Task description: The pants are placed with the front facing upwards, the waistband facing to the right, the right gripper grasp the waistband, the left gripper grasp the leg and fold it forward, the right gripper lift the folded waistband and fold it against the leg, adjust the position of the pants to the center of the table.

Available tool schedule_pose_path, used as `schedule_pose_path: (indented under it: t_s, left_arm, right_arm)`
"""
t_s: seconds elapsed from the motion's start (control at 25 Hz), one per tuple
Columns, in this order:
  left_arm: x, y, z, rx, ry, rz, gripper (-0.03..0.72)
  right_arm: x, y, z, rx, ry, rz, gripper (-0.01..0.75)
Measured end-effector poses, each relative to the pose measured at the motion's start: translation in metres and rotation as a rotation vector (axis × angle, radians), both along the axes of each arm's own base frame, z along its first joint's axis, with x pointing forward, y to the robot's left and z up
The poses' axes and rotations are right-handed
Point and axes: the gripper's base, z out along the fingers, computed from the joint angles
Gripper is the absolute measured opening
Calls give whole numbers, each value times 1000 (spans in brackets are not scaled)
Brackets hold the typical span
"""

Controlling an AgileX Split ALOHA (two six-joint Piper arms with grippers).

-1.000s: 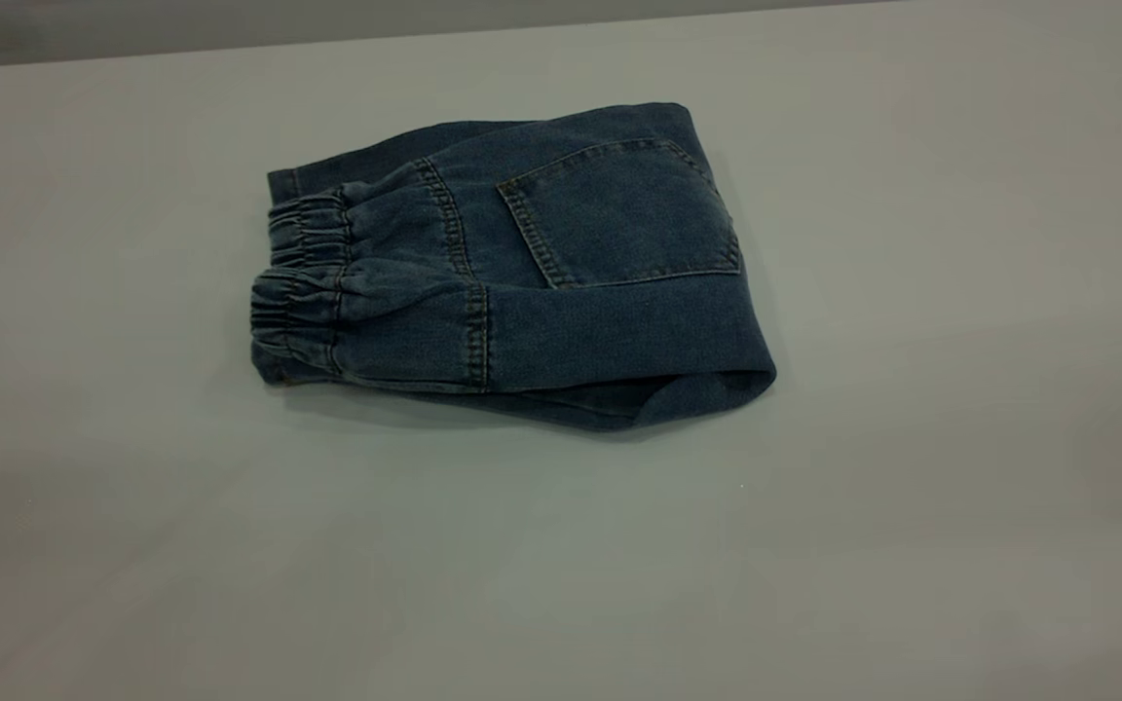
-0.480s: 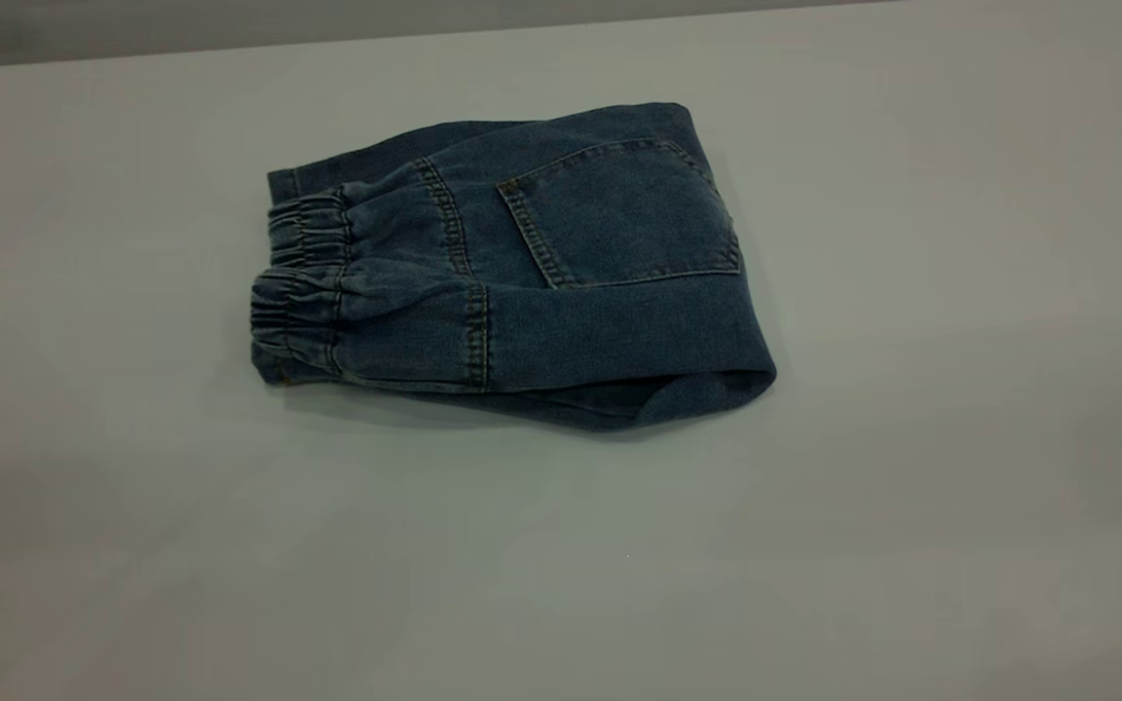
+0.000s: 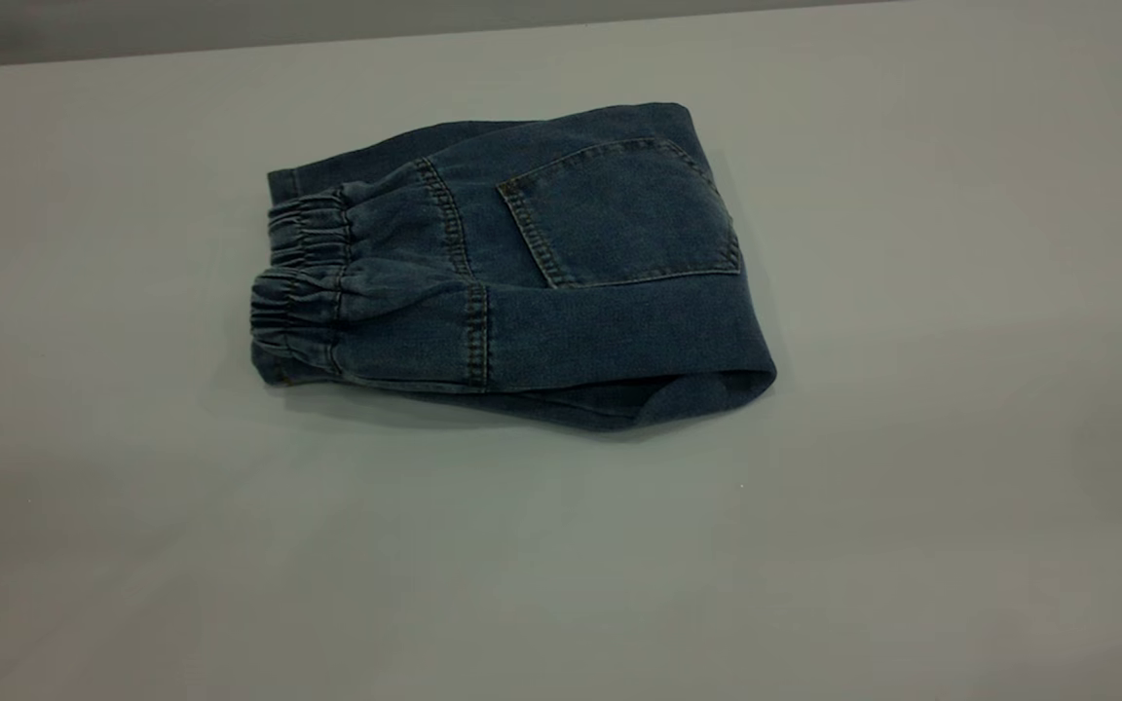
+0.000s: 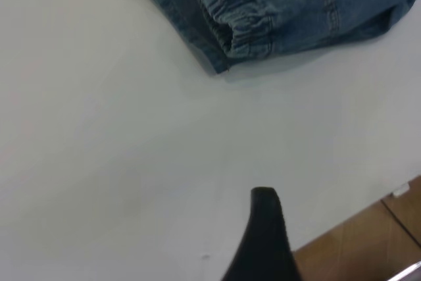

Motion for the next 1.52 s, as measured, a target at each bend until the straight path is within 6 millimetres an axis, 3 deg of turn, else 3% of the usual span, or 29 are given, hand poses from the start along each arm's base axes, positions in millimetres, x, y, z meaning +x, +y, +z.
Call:
schedule_pose_path:
  t_s: [0.6,1.12,1.52]
  left_arm:
    - [-9,5,1,-23,-63,18,517]
    - [-23,13,3,-39,-164,464,517]
    - [-32,13,3,-49,-219,508,517]
  right_arm:
    - [0,0,0,0,-1,0,587]
    - [-4,0,0,3,-27,-57,587]
    - [-7,0,0,9,-47,-60,587]
